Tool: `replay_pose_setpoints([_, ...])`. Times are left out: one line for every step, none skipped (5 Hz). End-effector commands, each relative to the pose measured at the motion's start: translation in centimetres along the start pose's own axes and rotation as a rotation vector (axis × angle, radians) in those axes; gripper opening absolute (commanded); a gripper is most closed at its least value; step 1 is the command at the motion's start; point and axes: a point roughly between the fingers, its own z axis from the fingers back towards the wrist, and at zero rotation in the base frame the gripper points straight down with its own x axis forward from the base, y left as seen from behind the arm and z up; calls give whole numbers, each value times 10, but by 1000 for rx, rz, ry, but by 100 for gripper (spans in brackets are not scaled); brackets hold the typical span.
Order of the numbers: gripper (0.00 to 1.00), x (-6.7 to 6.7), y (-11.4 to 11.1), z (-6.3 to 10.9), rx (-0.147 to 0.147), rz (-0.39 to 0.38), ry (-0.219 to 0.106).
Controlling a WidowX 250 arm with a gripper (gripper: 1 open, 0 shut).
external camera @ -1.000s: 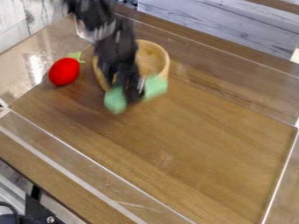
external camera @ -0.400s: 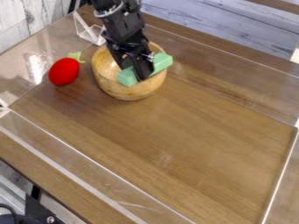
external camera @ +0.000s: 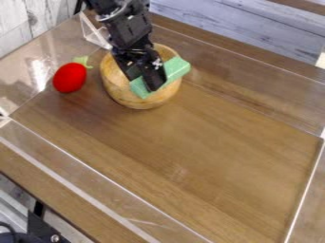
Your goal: Put the green block in the brown bowl
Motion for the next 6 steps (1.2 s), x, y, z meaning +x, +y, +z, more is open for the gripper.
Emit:
replay_pose_setpoints([100, 4, 2, 27, 20, -84, -42])
replay_pose_setpoints([0, 7, 9, 25, 8, -86, -58])
replay_pose_setpoints([100, 8, 15, 23, -9, -80, -74])
replay_pose_setpoints([100, 8, 20, 21, -25, -81, -92])
replay_pose_setpoints([100, 8, 25, 18, -36, -84, -107])
replay_pose_setpoints([100, 15, 35, 21, -51, -90, -120])
